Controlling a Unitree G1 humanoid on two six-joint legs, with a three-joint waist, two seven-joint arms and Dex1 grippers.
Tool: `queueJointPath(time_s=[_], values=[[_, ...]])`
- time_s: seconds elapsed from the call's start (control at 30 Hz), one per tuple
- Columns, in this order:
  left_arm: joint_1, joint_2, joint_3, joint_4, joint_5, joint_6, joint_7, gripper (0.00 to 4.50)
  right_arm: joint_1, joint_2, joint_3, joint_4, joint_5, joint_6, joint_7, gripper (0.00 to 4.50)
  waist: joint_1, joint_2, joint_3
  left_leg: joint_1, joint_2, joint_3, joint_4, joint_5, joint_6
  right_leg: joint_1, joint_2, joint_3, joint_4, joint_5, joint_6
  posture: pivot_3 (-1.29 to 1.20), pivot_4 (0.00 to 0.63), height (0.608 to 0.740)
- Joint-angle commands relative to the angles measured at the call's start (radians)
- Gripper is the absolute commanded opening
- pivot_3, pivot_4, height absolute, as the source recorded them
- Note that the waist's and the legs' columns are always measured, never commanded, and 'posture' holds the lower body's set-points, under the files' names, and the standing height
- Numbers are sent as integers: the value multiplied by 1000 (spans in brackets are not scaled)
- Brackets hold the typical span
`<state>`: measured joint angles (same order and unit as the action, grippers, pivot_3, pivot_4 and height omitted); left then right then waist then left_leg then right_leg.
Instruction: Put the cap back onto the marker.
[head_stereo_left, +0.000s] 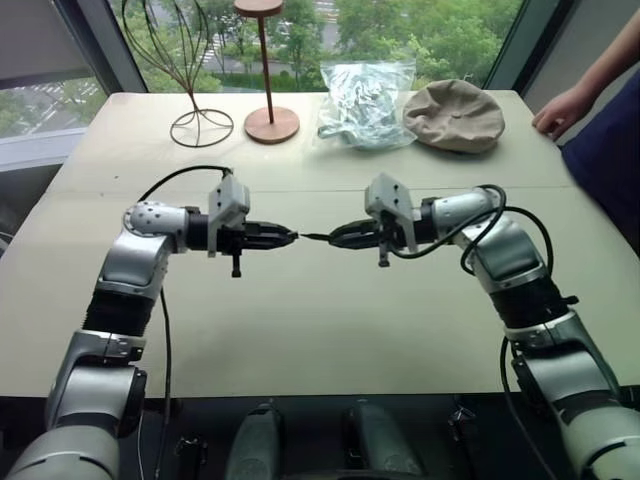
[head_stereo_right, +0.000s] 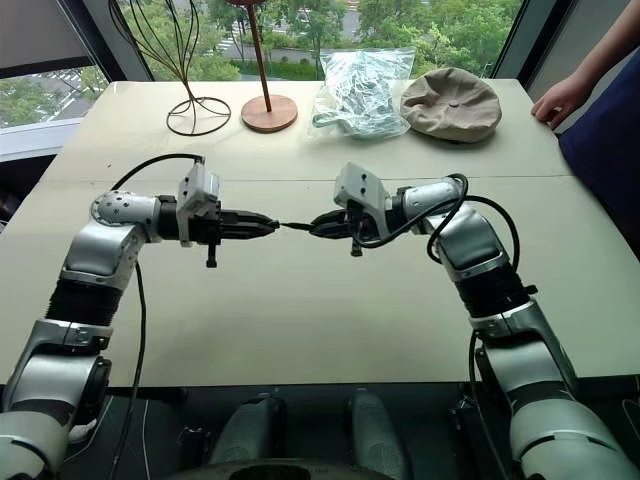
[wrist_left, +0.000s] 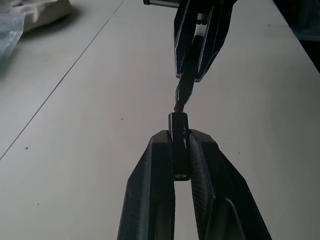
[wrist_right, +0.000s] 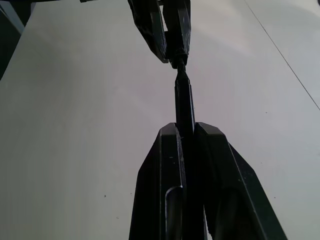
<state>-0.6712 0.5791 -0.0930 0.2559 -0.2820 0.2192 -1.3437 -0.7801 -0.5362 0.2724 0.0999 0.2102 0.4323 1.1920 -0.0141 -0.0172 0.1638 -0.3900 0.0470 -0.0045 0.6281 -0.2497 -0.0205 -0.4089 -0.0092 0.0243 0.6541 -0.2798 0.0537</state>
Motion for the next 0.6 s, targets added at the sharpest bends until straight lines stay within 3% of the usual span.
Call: queueJointPath(time_s=[0.03,0.6], values=[[-6,8,-7,-2,12,-41,-2,65,-2,13,-7,-46,14,-3,-3,0,0,0,0,0,0,0,0,0,0,0,0,0,0,0,0,0,150,740],[-89,-16,-86,46,66,-98,-51,65,-32,45,25,-31,-30,-38,-9,0,-2,0,0,0,0,0,0,0,0,0,0,0,0,0,0,0,150,740]])
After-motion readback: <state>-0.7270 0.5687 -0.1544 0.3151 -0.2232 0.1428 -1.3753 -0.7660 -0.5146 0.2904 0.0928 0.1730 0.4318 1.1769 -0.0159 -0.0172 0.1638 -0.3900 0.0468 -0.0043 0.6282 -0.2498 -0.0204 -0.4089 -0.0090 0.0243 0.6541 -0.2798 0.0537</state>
